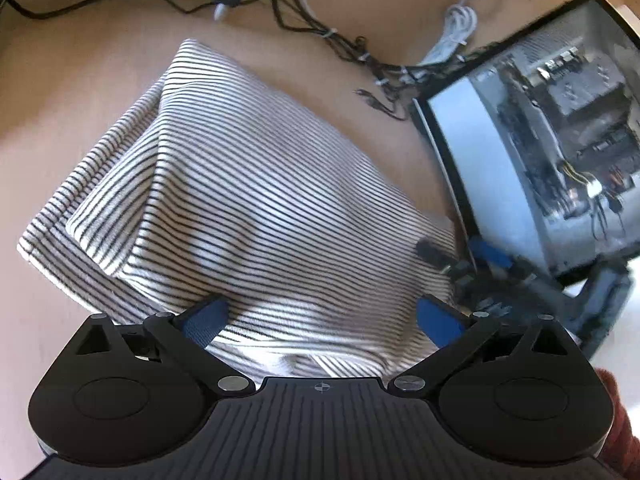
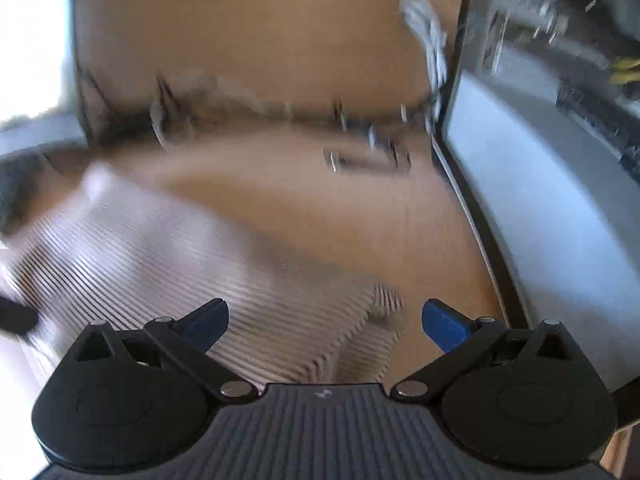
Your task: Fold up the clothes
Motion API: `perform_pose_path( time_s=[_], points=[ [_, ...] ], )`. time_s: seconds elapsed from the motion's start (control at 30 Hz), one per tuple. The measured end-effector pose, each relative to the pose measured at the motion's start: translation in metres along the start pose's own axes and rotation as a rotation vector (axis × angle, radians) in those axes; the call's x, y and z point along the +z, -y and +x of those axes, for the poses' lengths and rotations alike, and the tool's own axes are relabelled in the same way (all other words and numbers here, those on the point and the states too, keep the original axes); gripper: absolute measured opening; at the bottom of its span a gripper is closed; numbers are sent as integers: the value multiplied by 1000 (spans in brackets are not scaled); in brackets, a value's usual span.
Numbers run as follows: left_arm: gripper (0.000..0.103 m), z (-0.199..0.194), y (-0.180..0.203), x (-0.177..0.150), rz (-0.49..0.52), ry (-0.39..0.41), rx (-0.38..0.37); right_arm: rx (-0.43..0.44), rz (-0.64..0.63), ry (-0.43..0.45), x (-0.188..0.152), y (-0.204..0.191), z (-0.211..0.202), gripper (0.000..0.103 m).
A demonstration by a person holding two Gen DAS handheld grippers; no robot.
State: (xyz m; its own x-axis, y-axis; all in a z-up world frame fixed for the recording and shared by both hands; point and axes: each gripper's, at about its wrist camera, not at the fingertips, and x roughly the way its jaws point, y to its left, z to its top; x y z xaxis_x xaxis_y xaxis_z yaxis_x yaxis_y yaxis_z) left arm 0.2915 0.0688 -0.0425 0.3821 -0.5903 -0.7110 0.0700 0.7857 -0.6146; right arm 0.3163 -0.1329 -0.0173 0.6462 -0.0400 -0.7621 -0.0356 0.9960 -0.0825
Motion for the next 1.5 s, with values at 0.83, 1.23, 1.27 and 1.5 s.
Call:
perform_pose_path(
  time_s=[0.83,1.23,1.27,1.5],
  points=[
    [103,-20,33,-5,160,42,-15,-24,-29,101,13,10,-33,103],
    [103,-4,11,-3,123,40,93,61,-183,3,-37,-20,-42,103],
    [103,-5,11,-2,124,42,98,86,-173,9,-37,-21,-48,103],
    [103,-25,25,-13,228,63,142,238,-102,37,-34,-26,-74,103]
  ],
)
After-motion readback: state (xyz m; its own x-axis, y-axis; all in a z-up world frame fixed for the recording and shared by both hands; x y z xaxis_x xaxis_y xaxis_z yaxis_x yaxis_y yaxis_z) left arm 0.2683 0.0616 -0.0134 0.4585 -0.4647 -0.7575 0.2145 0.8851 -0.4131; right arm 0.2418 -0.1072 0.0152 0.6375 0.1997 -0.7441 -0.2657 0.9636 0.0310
